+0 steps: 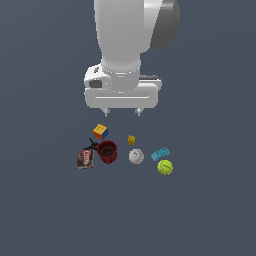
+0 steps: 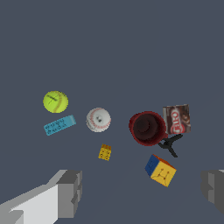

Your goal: Pick up a designated object from a clutter of objects.

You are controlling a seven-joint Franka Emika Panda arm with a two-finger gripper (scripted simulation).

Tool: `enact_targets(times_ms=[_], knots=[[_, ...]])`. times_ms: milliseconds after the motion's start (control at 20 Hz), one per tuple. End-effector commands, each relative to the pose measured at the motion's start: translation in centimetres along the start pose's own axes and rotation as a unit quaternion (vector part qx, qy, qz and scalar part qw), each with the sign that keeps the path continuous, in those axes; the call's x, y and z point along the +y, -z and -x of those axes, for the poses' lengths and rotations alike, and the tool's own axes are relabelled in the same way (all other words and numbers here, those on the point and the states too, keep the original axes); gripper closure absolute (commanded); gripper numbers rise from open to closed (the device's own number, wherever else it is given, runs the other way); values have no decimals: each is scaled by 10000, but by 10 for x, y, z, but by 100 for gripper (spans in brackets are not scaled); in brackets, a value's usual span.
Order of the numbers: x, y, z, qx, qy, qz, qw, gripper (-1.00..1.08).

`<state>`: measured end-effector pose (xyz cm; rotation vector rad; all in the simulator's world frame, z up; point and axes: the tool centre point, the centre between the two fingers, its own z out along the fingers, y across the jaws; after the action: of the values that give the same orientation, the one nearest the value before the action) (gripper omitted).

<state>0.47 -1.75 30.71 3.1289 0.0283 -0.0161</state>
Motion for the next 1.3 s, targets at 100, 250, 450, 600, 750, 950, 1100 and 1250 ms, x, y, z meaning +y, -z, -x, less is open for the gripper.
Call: enact_targets(times_ms=[100, 250, 450, 600, 750, 950, 1100, 1250], knots=[[-2, 1, 0, 5, 26, 11, 10000, -92], [-10, 5, -3, 27, 153, 65, 9999, -92], [-20, 10, -5, 58, 301, 136, 9994, -92], [-20, 10, -5, 57, 296, 134, 9995, -92], [-18, 8, -5, 55, 330, 127, 9994, -92], [-15, 2, -4, 53, 451, 117, 9989, -92], [-11, -5, -3, 50, 582, 103, 9982, -92], [-5, -14, -2, 48, 751, 87, 9971, -92]])
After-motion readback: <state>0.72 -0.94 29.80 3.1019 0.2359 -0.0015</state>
